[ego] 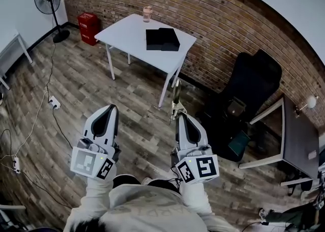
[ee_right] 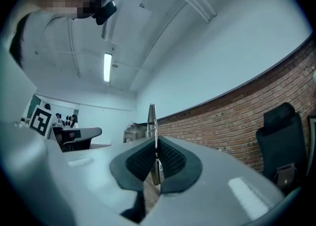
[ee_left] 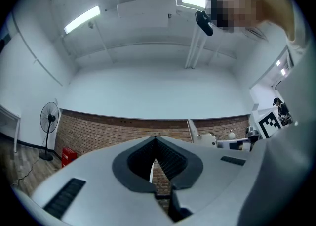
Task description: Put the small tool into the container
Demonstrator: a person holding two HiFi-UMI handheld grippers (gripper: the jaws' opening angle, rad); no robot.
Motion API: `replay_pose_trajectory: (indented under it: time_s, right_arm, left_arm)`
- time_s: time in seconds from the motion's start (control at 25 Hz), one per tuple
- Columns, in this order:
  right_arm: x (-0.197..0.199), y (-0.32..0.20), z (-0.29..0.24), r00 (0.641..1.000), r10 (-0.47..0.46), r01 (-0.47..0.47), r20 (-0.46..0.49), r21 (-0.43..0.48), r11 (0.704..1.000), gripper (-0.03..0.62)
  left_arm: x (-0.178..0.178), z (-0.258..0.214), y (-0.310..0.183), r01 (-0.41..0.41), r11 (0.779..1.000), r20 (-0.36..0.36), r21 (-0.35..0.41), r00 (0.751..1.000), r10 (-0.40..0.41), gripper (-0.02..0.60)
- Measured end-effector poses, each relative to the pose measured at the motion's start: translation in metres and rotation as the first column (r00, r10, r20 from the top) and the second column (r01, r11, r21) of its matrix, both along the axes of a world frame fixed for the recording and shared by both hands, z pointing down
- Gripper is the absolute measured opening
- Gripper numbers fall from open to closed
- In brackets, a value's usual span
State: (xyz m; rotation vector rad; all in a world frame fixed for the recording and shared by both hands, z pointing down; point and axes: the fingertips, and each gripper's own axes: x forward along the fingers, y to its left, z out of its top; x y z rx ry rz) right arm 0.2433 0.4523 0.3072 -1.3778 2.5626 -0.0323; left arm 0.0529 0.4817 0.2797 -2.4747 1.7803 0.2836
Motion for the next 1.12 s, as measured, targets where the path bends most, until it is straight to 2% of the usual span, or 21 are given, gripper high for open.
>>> replay_pose_trajectory:
  time_s: [0.28,0.52,1.12]
  right_arm:
    - [0.009,-0.012,0.01,1.0,-0.006,0.007,0.026,-0.027,1.0,0.014]
    - [0.002,-0.041,0.019,1.0,0.001,0.001,0.024,-0.044,0.999,0.014]
    - [-0.053,-0.194,0.006,0.999,0.037,-0.037,0.021,-0.024,0.999,0.015]
  left_arm:
    - [0.009,0.006,-0.009,0.01,1.0,-0.004,-0.011,1.0,-0.01,0.003]
    - [0.002,0.015,-0.04,-0.005,1.0,-0.01,-0.023,1.0,0.005,0.003]
    - [-0.054,0.001,-0.201,-0.037,0.999,-0.006,-0.002,0.999,0.037,0.004]
